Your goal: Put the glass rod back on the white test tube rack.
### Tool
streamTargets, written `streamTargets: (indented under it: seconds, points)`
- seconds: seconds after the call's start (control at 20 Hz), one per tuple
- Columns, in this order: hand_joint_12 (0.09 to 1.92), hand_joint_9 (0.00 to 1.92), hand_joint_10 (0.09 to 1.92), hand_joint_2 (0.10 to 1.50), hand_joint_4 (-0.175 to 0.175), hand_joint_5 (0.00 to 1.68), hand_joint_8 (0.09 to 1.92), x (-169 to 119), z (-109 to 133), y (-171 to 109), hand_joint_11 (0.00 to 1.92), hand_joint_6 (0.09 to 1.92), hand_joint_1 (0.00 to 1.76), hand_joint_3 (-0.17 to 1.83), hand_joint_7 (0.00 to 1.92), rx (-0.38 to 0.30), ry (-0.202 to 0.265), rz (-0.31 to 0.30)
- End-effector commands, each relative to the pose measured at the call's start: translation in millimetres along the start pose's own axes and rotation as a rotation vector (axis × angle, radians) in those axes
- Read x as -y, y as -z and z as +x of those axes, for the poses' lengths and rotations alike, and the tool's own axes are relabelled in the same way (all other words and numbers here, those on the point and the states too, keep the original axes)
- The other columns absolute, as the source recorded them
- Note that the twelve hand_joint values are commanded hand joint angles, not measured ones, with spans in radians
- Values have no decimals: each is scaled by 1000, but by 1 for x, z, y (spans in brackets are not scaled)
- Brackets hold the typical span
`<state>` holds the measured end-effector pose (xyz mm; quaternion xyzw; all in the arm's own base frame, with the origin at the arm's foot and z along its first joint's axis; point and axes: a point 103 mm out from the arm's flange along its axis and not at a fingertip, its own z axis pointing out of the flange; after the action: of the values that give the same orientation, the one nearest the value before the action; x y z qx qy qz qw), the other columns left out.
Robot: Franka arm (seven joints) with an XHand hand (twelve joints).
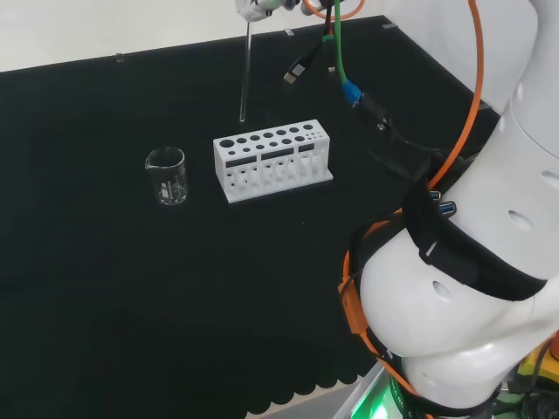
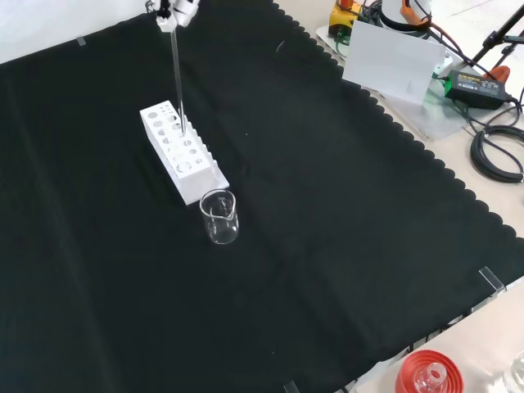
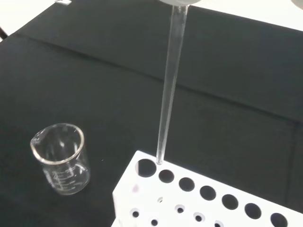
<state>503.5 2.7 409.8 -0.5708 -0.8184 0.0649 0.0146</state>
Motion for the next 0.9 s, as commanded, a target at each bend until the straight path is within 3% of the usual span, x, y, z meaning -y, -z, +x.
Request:
streamTargets:
  seconds: [0.05,0.6,0.9]
  points:
    - [765,1862,443,1077,-175,1258,794,11,-14,11,1660,572,1223,-175,1596,-20,-54,-23]
    - [765,1862,442,1077,-175,1259,793,27,-29,17,1660,571,1223,-175,1597,9,-87,-8]
    - [765,1863,442,1077,-175,1259,792,43,-45,13,1660,570,1223,-175,1597,12,-130,-3]
